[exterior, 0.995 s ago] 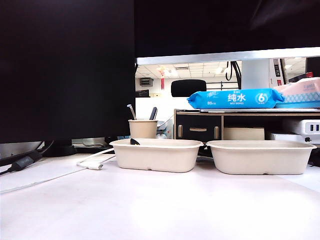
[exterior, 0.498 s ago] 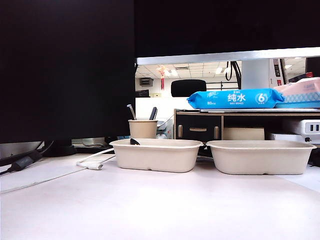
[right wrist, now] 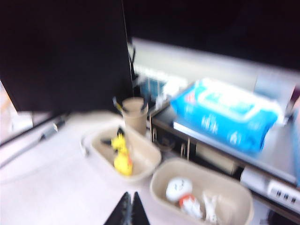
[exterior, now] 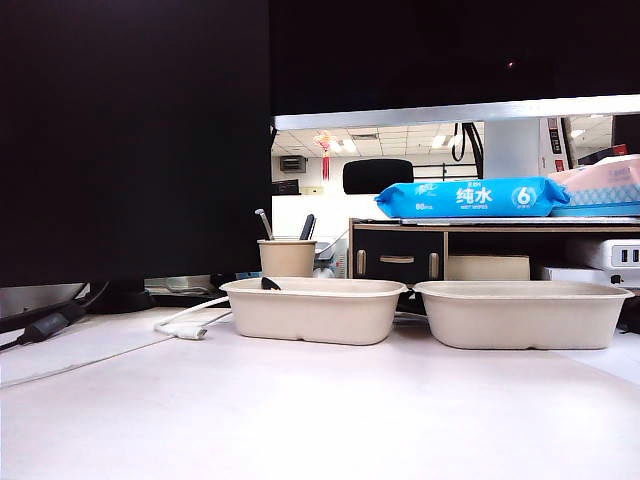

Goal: Put the dolls with similar colors into the same paper box, while dolls with different colors go into separate paper boxes.

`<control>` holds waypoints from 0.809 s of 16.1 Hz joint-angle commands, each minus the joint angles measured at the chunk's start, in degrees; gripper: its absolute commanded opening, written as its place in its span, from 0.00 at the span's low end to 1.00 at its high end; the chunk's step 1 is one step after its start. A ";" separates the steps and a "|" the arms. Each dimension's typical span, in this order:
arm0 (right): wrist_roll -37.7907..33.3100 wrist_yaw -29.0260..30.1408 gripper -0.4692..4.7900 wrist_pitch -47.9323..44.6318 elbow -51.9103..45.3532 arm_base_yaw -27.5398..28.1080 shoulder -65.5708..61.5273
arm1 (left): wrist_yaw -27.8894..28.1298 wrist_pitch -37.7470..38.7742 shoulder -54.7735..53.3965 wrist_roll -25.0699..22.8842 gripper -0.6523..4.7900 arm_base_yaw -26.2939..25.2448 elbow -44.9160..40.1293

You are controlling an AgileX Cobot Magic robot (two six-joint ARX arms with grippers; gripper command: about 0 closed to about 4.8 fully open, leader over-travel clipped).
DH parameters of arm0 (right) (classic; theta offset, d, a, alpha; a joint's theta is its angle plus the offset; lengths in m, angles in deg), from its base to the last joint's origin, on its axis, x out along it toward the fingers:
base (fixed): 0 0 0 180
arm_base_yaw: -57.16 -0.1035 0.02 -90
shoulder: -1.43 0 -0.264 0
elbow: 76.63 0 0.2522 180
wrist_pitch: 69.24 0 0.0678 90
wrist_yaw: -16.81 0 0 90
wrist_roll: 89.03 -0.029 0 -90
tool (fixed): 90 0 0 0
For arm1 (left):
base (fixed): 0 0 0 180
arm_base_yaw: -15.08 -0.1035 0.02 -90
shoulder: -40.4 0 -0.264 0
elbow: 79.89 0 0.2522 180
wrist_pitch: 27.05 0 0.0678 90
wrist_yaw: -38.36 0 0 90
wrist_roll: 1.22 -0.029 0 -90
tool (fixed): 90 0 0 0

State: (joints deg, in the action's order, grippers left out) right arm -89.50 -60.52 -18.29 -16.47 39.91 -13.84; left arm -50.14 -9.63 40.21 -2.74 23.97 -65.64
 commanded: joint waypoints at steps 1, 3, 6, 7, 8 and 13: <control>-0.17 -0.07 0.08 -0.52 0.20 -0.11 5.03 | -0.20 -0.70 0.00 0.00 0.11 -0.11 0.04; -0.17 -0.02 0.08 -0.52 0.20 -0.11 8.55 | -0.22 -0.70 0.00 0.00 0.11 -0.11 0.04; -0.17 -0.02 0.08 -0.50 0.20 -0.11 12.92 | -0.22 -0.70 0.00 0.02 0.11 -0.11 0.04; -0.17 -0.04 0.08 -0.50 0.20 -0.11 14.32 | -0.20 -0.72 0.00 0.00 0.11 -0.11 0.04; -0.17 0.04 0.08 -0.52 0.26 -0.11 15.02 | -0.20 -0.72 0.00 0.00 0.11 -0.11 0.04; 0.52 0.33 0.08 -0.59 -4.24 4.76 15.02 | -0.22 -0.72 0.00 0.00 0.11 -0.11 0.04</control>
State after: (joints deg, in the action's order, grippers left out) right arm -89.13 -60.33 -18.53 -19.36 43.51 1.17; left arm -50.14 -9.60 40.21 -2.74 24.01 -65.64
